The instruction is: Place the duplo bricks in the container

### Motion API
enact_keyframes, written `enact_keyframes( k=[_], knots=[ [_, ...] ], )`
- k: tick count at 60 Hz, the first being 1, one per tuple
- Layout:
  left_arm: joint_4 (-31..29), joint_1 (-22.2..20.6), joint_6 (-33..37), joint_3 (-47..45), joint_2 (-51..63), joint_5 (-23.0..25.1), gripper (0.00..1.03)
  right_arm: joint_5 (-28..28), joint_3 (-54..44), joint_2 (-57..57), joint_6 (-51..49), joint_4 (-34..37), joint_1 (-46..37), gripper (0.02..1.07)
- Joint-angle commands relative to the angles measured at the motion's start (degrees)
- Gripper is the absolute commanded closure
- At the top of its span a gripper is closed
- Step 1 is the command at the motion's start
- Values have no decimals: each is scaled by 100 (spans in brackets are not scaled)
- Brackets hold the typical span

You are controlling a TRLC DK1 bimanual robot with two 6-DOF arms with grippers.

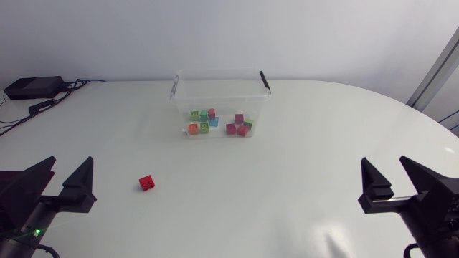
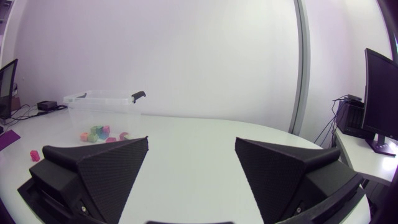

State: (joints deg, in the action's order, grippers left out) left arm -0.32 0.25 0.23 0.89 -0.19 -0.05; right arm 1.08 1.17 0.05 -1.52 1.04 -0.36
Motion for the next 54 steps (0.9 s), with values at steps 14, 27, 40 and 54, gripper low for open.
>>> enact_keyframes(
  k=[14, 27, 40, 54],
  knots=[
    [-12, 151, 83, -71, -61, -12, 4, -20, -91, 126, -138, 46, -87, 6],
    [-91, 247, 91, 149, 27, -12, 4, 6, 103, 337, -217, 388, -69, 6],
    [-768, 168, 188, 1063, 950, -12, 8, 32, 498, 671, -490, 714, -61, 6],
    [-2201, 195, 170, 2583, 3288, -12, 5, 32, 982, 1752, -648, 784, -52, 6]
  ],
)
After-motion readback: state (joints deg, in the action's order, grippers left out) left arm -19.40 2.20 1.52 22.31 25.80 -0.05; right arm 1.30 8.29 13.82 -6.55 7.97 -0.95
